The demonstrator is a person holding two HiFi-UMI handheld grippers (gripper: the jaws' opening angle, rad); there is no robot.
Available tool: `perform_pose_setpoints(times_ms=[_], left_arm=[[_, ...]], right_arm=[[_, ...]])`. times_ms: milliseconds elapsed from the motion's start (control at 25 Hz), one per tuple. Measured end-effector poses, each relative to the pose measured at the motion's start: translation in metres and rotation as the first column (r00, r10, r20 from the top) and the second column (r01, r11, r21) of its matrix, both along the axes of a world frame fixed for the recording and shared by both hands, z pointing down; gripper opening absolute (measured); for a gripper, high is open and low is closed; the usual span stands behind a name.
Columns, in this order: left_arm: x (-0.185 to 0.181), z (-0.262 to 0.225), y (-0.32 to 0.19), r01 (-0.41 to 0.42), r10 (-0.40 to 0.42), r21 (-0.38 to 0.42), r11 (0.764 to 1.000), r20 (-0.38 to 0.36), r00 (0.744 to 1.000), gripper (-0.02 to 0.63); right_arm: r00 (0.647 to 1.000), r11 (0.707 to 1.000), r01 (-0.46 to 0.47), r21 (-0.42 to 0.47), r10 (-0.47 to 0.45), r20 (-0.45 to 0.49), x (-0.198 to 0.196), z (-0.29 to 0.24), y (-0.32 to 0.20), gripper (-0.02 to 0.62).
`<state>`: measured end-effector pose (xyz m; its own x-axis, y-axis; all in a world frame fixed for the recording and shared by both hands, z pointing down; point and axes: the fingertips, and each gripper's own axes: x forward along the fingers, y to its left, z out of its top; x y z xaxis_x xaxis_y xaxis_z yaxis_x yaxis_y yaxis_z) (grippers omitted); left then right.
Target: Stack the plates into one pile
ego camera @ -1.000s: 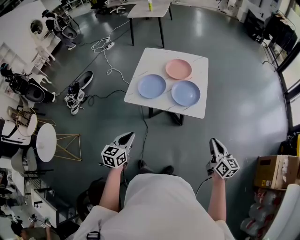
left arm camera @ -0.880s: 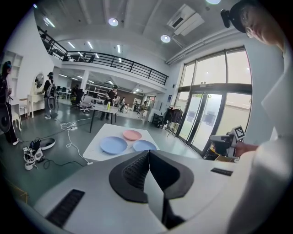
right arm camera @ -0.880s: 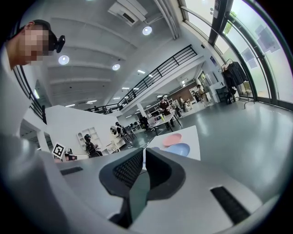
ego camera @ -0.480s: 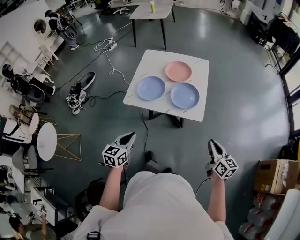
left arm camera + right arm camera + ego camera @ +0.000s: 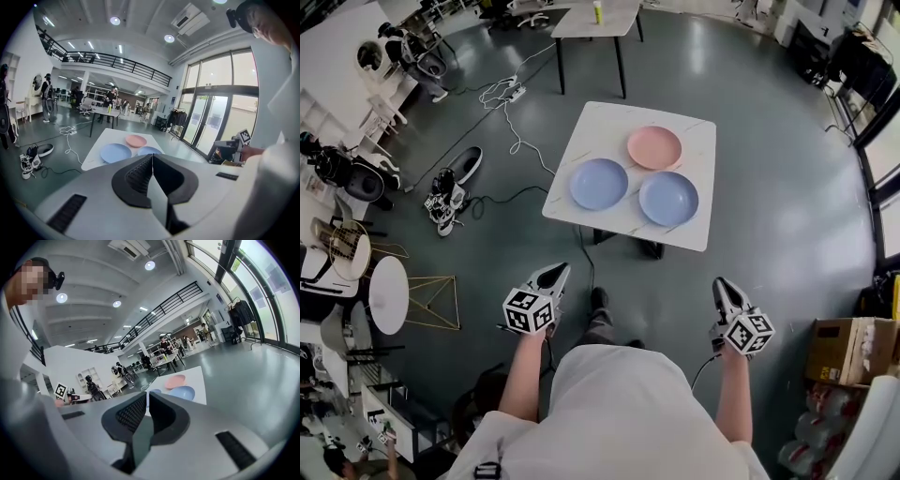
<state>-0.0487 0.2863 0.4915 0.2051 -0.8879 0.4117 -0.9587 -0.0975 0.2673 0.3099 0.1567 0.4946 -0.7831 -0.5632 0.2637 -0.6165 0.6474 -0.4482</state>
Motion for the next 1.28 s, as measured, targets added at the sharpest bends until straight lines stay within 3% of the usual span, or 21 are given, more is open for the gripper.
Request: perform_pose_setpoints(times_ms=[640, 1280], left_arm=[[-0.104, 0.010, -0.098, -0.051, 0.050, -0.026, 0.998, -0.033, 0.998, 0.014], [-0.181, 0.026, -0.184, -0.194, 0.191, -0.047, 0.980, -0.055, 0.980, 0.014]], right_arm=[[0.999, 0.998, -0.039, -0.052, 0.038, -0.020, -0.110, 0.006, -0.081, 0.034], [0.989, 0.991, -0.130, -0.041, 0.126, -0.083, -0.195, 0.013, -0.136, 0.034]])
